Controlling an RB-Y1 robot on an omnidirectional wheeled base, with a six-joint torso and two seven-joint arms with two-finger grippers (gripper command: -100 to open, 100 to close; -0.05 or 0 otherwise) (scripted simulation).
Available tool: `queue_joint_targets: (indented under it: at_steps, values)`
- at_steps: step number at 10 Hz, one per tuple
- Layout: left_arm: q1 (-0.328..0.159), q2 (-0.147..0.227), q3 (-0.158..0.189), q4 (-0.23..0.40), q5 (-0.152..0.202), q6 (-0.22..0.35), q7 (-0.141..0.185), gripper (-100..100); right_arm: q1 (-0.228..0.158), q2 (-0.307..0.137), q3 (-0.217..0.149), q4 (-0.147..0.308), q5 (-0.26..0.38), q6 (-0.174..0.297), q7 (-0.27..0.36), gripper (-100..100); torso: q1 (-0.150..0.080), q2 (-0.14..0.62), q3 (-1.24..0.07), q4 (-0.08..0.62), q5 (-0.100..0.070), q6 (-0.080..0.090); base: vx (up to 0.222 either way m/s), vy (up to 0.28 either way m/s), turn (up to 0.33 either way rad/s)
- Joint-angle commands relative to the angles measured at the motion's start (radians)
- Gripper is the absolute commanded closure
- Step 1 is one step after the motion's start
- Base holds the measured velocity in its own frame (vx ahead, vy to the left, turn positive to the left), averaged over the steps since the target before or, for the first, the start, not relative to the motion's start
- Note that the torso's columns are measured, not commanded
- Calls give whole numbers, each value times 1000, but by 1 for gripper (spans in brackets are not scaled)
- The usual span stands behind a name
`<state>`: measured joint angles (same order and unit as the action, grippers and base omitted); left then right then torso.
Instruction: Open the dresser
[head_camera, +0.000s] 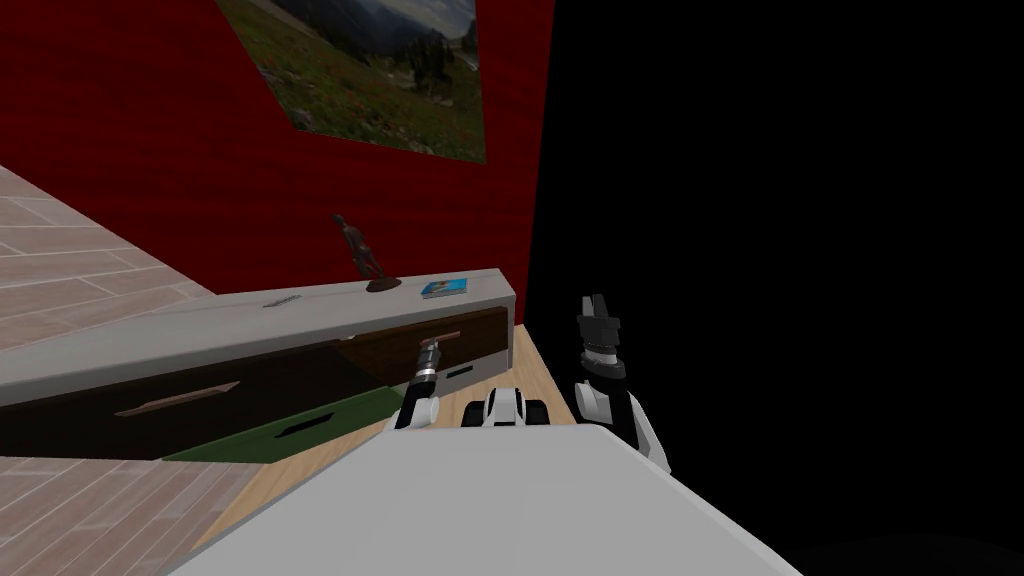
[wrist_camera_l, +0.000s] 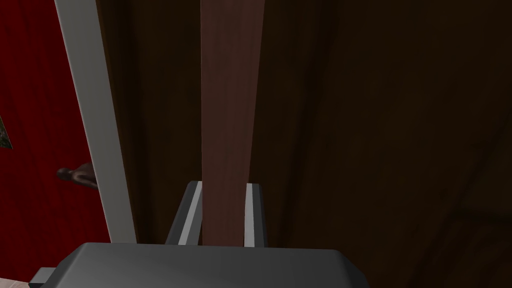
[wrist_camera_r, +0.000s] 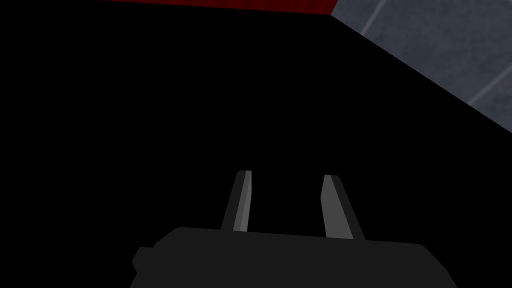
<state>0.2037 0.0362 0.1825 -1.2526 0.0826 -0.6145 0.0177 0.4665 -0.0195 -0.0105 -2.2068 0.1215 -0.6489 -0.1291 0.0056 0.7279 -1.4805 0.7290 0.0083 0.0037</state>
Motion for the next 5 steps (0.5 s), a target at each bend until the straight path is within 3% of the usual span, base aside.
queue_joint_targets:
  at_steps: [1,2,3,4,5]
  values:
    - [51,-22,2,-36,-12,18,-5,100,0,0,0,0,0,0,0,0,1,1,0,0,0,-2,21,13,5]
    - [86,-54,16,-92,-35,32,-10,100,0,0,0,0,0,0,0,0,1,2,1,0,-1,-3,31,22,-74]
    - [112,-54,16,-117,-35,32,-10,100,0,0,0,0,0,0,0,0,1,3,1,2,-2,-3,37,29,-75]
    - [92,-47,13,-111,-31,27,-7,100,0,0,0,0,0,0,0,0,1,4,2,3,-3,-5,15,10,-12]
    - [102,-47,10,-133,-33,45,-6,100,0,0,0,0,0,0,0,0,0,6,3,5,-4,-5,-74,-53,21]
